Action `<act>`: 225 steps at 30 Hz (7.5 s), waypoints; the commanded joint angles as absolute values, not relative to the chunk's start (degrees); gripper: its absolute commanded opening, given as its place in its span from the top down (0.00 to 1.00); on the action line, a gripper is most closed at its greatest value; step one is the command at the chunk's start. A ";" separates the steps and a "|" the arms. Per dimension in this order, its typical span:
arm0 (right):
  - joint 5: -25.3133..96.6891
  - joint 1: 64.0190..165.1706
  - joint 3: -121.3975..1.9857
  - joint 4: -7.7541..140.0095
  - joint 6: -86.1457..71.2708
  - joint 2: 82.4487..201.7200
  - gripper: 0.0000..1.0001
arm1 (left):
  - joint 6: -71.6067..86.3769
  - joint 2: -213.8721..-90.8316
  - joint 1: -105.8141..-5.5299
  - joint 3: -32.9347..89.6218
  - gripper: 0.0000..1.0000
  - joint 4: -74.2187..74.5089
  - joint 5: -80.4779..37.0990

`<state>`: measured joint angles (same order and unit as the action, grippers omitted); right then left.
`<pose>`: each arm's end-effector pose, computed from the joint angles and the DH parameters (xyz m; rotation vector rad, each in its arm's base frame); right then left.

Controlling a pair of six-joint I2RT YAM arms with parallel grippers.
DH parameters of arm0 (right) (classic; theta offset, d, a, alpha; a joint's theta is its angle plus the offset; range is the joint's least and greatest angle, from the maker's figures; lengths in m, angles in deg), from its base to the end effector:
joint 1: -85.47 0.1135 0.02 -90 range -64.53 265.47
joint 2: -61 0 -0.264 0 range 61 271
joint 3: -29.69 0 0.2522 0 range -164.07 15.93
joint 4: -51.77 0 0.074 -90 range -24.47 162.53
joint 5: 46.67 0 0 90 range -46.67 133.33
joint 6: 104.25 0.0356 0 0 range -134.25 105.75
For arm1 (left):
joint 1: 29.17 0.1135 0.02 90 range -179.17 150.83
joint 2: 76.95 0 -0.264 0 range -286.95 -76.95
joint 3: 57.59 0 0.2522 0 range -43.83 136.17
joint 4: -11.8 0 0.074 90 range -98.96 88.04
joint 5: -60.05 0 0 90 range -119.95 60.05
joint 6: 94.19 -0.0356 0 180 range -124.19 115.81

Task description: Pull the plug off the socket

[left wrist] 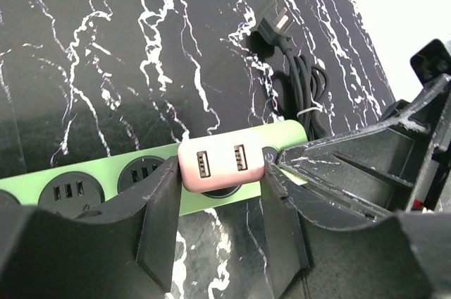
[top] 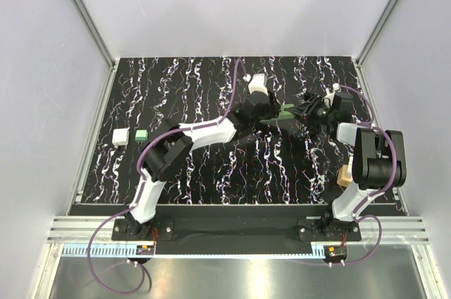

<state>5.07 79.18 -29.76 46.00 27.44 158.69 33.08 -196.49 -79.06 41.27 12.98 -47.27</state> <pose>0.3398 -0.0153 0.1643 0.5000 2.1304 1.0691 0.3224 -0.3663 0.2181 0.0057 1.9654 -0.7364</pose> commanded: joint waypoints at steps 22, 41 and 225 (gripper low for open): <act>23.56 76.85 -31.53 54.19 21.52 162.78 1.00 | 28.16 -180.77 -77.51 40.73 1.00 27.59 -51.22; 20.39 76.85 -31.97 53.23 20.90 163.75 1.00 | 23.06 -149.64 -61.88 19.29 1.00 -39.21 -47.55; 76.11 85.12 -53.50 130.83 18.44 110.13 0.00 | 29.99 -203.94 -83.48 48.28 0.36 33.64 -2.88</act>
<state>69.46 85.13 -50.24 128.51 16.21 107.77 27.18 -203.22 -82.43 44.07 26.62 -6.01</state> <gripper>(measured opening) 0.994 0.644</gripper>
